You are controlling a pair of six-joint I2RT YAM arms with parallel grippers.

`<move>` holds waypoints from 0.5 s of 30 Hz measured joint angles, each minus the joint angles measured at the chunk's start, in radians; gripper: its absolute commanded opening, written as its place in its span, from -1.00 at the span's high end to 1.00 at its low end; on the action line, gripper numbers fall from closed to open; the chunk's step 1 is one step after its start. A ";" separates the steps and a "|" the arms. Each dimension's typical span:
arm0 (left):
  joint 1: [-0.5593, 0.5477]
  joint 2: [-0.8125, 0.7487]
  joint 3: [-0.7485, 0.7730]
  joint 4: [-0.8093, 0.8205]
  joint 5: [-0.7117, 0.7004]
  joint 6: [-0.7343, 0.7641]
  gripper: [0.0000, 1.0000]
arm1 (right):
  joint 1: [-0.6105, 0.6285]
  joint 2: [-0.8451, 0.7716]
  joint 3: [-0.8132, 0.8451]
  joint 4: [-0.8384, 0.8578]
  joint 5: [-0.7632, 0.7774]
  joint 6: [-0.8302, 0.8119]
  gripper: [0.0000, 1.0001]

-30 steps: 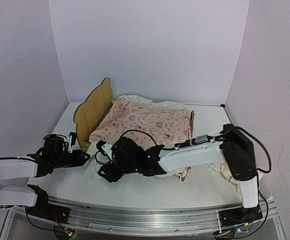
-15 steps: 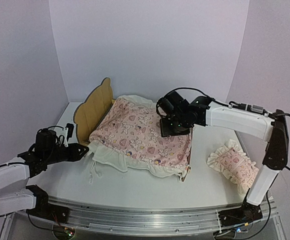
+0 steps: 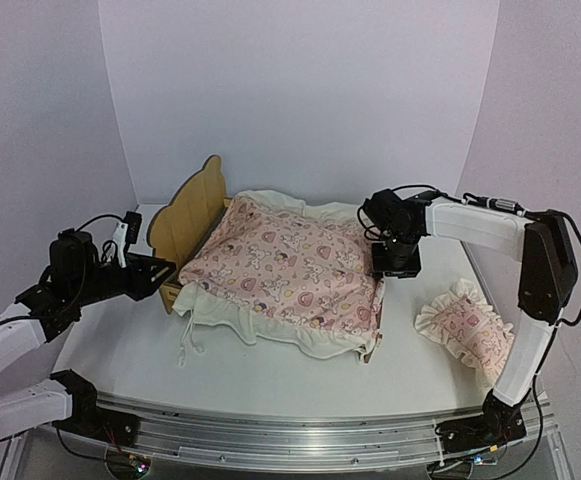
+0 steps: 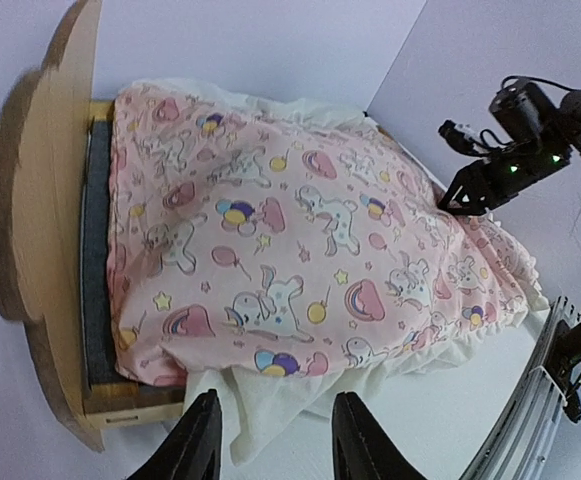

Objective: Set up the pet bed

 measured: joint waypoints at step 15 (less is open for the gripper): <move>0.143 0.042 0.186 -0.037 -0.139 0.127 0.19 | -0.215 0.114 0.156 -0.015 -0.211 -0.182 -0.05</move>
